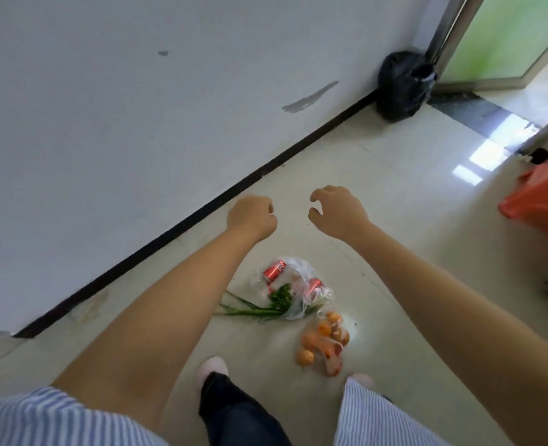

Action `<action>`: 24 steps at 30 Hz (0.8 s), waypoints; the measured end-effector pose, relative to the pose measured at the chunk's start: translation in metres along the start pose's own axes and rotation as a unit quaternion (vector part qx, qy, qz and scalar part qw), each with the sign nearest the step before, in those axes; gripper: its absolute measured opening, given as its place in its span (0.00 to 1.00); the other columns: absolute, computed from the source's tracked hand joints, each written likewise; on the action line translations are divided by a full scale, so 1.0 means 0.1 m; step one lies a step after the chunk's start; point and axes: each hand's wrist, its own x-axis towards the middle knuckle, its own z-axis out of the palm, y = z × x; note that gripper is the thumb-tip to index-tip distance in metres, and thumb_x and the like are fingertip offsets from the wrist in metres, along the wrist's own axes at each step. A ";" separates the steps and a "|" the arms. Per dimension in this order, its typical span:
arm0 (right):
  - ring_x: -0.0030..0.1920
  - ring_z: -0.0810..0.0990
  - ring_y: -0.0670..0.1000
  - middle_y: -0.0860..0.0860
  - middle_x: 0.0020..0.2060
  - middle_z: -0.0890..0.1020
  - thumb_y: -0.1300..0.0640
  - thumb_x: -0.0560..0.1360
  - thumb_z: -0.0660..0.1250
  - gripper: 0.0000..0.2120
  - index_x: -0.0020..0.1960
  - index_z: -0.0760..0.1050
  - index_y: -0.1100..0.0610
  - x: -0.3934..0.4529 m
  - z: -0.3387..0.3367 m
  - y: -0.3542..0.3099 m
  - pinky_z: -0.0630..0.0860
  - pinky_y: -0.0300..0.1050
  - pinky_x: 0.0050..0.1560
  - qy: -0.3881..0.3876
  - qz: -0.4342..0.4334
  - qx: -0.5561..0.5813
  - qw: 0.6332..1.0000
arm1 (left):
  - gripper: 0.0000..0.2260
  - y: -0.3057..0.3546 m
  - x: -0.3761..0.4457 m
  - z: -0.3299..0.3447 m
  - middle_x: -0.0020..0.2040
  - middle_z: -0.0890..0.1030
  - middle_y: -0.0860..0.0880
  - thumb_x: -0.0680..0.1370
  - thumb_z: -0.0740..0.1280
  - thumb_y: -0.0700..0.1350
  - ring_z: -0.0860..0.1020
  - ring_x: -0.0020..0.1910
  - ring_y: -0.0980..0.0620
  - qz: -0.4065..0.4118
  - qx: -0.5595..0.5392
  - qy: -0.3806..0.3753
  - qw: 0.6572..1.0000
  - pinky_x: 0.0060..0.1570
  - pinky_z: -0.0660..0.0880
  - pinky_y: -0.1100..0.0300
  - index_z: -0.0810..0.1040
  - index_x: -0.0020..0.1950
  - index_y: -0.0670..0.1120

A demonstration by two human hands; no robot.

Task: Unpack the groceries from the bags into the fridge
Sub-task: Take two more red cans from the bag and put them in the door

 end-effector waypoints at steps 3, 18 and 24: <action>0.64 0.71 0.58 0.58 0.63 0.75 0.57 0.78 0.57 0.18 0.66 0.70 0.60 0.14 0.39 -0.38 0.70 0.51 0.61 -0.013 0.090 0.030 0.995 | 0.14 -0.52 0.25 0.04 0.62 0.76 0.45 0.78 0.59 0.42 0.75 0.61 0.45 0.052 0.026 -0.046 0.997 0.56 0.73 0.55 0.76 0.61 0.44; 0.56 0.76 0.59 0.59 0.57 0.78 0.57 0.77 0.58 0.15 0.61 0.74 0.61 0.19 1.65 -0.71 0.72 0.46 0.53 -0.062 0.300 0.122 0.944 | 0.13 -1.54 0.90 0.54 0.59 0.77 0.43 0.79 0.58 0.41 0.75 0.58 0.44 0.141 0.113 -0.178 0.967 0.53 0.73 0.55 0.77 0.60 0.42; 0.56 0.76 0.59 0.60 0.53 0.79 0.57 0.77 0.57 0.14 0.58 0.75 0.61 0.42 2.26 -0.67 0.72 0.48 0.53 -0.045 0.390 0.132 0.910 | 0.17 -1.77 1.38 1.09 0.60 0.78 0.43 0.78 0.58 0.41 0.76 0.59 0.44 0.192 0.134 -0.236 0.943 0.55 0.74 0.53 0.72 0.67 0.45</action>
